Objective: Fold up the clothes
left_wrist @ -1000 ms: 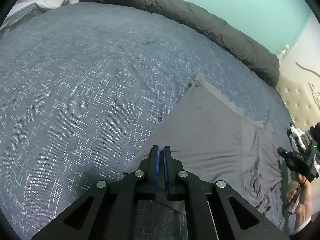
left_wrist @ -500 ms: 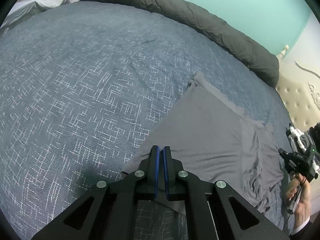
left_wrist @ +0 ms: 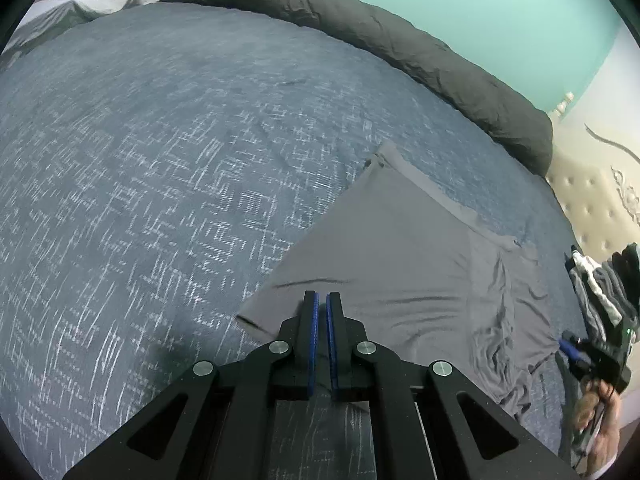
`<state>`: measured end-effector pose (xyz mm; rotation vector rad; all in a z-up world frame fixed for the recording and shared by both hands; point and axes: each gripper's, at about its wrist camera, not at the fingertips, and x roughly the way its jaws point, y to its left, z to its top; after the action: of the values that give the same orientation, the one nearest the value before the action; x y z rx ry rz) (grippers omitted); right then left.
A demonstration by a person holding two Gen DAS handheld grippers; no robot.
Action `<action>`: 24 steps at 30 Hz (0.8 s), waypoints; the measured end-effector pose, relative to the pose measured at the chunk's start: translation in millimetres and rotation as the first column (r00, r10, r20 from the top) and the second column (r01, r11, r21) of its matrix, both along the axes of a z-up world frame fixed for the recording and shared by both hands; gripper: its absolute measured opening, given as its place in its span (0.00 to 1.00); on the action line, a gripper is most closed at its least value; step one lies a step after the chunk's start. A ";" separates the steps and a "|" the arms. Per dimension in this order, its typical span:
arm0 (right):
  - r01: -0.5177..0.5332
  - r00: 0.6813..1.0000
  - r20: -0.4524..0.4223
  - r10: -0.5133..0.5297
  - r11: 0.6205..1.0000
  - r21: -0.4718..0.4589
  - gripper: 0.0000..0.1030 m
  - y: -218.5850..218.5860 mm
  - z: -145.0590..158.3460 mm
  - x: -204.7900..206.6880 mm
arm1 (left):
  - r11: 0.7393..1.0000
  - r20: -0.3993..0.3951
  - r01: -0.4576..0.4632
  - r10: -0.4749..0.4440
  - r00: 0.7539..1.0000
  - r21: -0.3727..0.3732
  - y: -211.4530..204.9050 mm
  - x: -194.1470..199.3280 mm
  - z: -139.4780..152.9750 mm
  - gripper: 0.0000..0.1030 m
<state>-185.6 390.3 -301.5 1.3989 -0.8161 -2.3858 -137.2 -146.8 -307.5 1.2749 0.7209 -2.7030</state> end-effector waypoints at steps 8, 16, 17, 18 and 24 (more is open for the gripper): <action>-0.034 0.999 -0.023 0.034 0.999 0.025 0.02 -11.9 0.7 -0.4 | 1.000 0.000 -0.017 0.017 1.000 0.005 2.6 10.1 0.1 0.04; 0.076 0.997 0.021 -0.074 0.990 -0.120 0.02 6.4 15.2 5.7 | 1.000 -0.008 -0.008 0.008 1.000 -0.001 4.3 10.2 3.5 0.04; 0.092 0.995 0.038 -0.088 0.988 -0.125 0.02 9.0 11.1 4.6 | 1.000 -0.010 -0.010 0.010 1.000 -0.001 3.3 11.0 4.0 0.04; 0.105 0.994 0.051 -0.099 0.986 -0.127 0.02 10.2 6.2 3.4 | 1.000 -0.011 -0.014 0.014 1.000 0.000 1.8 11.7 4.6 0.04; 0.158 0.986 0.077 -0.150 0.980 -0.119 0.02 18.7 -8.9 0.8 | 0.998 -0.009 -0.065 0.065 0.998 0.008 -13.3 16.5 5.3 0.05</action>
<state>-184.8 409.0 -310.4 1.4216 -1.1089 -2.3621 -120.7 -160.1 -302.2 1.2194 0.7599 -2.6592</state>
